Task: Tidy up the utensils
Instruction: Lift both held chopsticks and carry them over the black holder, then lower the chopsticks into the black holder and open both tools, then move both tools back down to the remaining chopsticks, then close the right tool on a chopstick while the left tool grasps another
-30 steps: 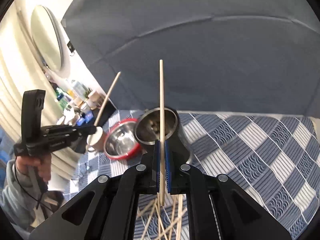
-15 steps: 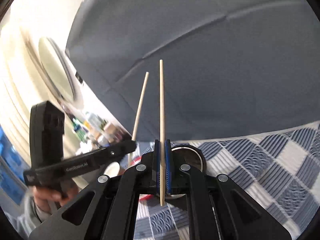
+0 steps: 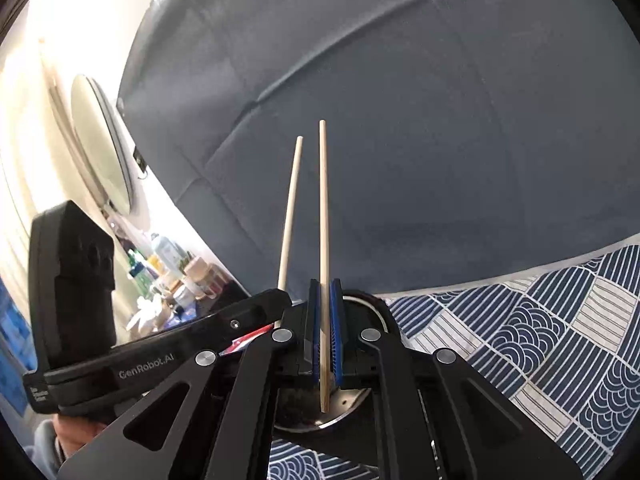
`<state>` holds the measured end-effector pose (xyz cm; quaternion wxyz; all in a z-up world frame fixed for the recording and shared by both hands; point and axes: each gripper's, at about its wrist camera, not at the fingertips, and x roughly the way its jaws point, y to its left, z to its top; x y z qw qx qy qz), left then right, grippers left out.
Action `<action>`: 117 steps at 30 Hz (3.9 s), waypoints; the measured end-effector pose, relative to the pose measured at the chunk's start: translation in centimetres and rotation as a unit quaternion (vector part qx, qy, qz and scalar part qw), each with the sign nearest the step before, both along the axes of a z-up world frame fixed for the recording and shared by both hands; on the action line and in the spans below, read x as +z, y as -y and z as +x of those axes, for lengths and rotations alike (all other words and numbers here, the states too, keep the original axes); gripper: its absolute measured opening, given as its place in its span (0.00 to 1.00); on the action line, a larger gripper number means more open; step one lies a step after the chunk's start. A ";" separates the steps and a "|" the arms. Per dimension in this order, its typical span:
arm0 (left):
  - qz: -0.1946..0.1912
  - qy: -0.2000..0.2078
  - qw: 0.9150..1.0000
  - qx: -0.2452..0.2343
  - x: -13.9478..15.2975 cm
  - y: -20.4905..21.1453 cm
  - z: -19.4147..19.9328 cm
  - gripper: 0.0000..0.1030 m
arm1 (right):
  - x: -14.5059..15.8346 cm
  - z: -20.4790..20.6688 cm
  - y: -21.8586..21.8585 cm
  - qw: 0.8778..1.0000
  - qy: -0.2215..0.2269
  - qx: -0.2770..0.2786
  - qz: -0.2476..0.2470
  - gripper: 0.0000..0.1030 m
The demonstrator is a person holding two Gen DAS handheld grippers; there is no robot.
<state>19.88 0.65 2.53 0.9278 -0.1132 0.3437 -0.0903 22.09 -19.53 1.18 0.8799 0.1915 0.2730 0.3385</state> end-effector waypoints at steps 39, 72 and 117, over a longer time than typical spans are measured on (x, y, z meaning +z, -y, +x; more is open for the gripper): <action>0.039 -0.015 0.998 0.039 2.5 -2.6 -4.6 0.85 | 3.4 -5.5 1.9 0.979 0.061 -0.098 -0.169 0.79; 0.092 -0.188 0.978 -0.003 -10.3 -1.4 -12.5 0.94 | -6.6 -11.4 7.3 0.953 -0.120 -0.095 -0.263 0.86; 0.167 -0.252 0.952 -0.046 -15.7 2.6 -14.9 0.85 | -12.7 -13.0 4.7 0.933 -0.251 0.016 -0.256 0.06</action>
